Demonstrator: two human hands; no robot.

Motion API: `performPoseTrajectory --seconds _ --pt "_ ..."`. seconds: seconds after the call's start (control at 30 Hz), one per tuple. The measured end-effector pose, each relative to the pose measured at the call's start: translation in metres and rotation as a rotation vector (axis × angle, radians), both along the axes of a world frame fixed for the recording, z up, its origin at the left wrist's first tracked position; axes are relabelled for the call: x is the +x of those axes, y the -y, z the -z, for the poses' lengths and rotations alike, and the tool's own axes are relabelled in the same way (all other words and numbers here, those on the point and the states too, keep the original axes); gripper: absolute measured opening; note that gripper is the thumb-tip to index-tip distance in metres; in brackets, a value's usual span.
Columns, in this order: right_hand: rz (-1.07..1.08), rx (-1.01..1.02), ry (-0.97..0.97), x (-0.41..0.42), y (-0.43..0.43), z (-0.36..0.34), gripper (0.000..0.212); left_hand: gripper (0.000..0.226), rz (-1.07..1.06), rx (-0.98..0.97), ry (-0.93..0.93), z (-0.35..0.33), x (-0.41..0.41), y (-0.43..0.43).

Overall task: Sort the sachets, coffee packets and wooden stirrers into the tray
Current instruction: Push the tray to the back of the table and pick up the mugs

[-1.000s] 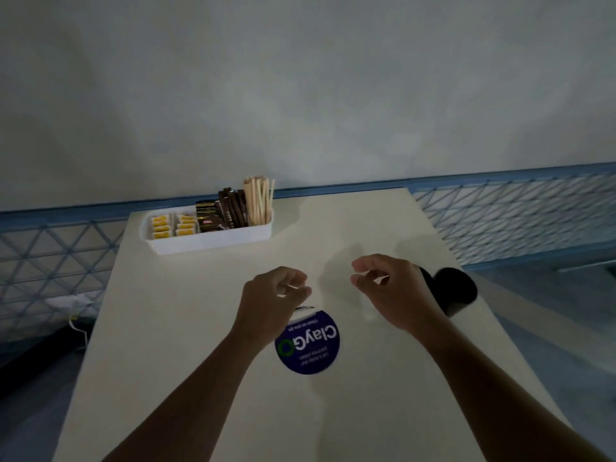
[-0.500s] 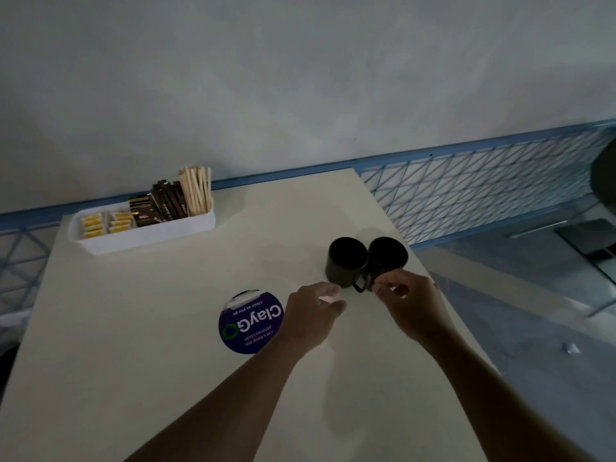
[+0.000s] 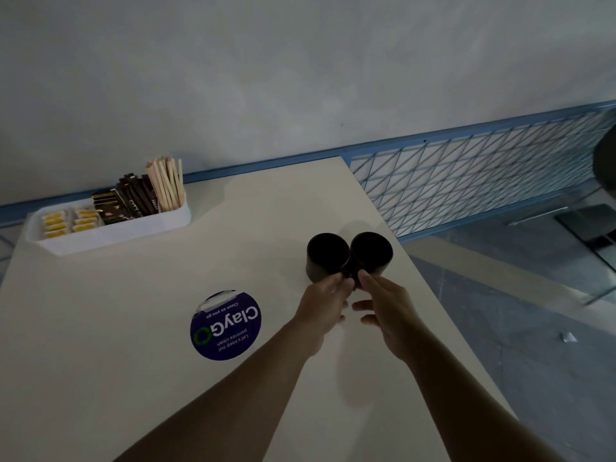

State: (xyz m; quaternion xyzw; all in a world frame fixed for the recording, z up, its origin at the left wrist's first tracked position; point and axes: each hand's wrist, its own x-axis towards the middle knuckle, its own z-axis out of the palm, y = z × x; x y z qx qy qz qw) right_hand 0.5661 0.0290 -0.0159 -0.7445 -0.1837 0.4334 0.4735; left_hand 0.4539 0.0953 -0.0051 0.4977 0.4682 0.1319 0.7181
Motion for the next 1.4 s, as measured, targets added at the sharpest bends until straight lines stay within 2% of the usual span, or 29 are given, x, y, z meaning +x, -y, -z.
performPoseTrajectory --seconds 0.07,0.23,0.33,0.5,0.9,1.4 --pt "0.007 0.017 -0.046 0.000 -0.002 0.001 0.034 0.039 -0.048 -0.101 0.042 0.003 0.006 0.001" --pt "0.042 0.006 -0.084 0.001 -0.004 0.002 0.032 0.019 -0.220 -0.241 0.081 0.004 0.009 0.001" --pt "0.052 0.004 -0.073 0.000 -0.003 0.002 0.031 0.019 -0.318 -0.268 0.075 0.007 0.008 0.002" --pt "0.099 0.053 -0.060 -0.005 -0.002 0.002 0.027 0.017 -0.427 -0.238 0.070 0.006 -0.004 -0.002" --pt "0.046 0.101 -0.022 -0.047 -0.011 -0.010 0.029 0.014 -0.479 -0.138 0.142 -0.012 -0.079 -0.025" --pt "-0.098 0.173 -0.057 -0.113 -0.097 -0.028 0.026 0.021 -0.616 -0.109 0.089 -0.027 -0.172 -0.095"
